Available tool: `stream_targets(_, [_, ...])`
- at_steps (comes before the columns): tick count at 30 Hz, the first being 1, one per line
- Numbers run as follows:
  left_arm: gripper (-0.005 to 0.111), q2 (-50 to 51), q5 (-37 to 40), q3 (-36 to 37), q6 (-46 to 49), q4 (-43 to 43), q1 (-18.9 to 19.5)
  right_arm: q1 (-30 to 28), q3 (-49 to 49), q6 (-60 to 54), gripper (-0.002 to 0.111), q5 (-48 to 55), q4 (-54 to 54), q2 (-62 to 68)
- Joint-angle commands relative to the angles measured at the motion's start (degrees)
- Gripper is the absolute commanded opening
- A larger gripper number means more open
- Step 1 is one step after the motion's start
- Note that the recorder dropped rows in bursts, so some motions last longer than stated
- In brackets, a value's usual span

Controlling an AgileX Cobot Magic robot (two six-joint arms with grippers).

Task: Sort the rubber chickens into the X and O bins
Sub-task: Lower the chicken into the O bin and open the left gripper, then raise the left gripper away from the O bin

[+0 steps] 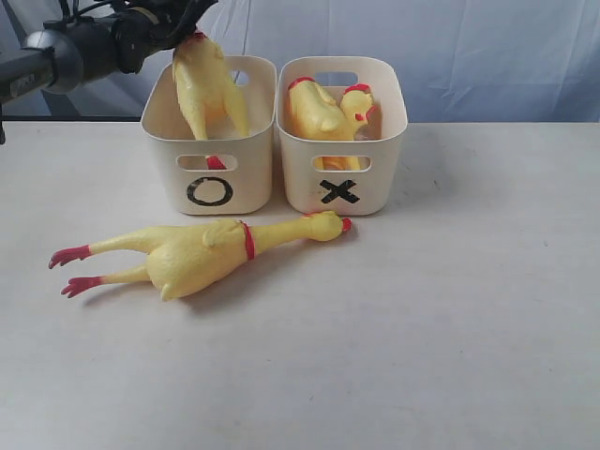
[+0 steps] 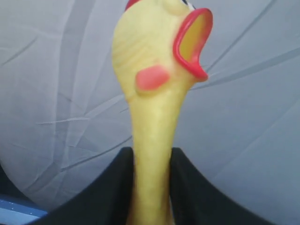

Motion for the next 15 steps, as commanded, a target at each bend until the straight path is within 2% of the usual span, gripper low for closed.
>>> stream_targets(1, [0.05, -0.5, -0.7, -0.43, -0.44, -0.9, -0.72, -0.34, 0.14, 0.0, -0.001, -0.45, 0.01, -0.28])
stream_targets(4, [0.062, -0.5, -0.7, -0.43, -0.44, -0.9, -0.72, -0.34, 0.14, 0.0, -0.001, -0.45, 0.01, -0.28])
stream_targets(6, [0.065, -0.5, -0.6, -0.43, -0.44, -0.9, -0.72, -0.34, 0.14, 0.0, -0.001, -0.45, 0.01, -0.28])
stream_targets(11, [0.065, -1.11, 0.25, -0.43, -0.1, -0.79, -0.61, -0.34, 0.14, 0.0, -0.001, -0.45, 0.01, -0.28])
stream_targets(15, [0.065, -2.92, 2.11, -0.43, 0.06, 3.0, -0.39, -0.34, 0.14, 0.0, -0.001, -0.34, 0.01, -0.28])
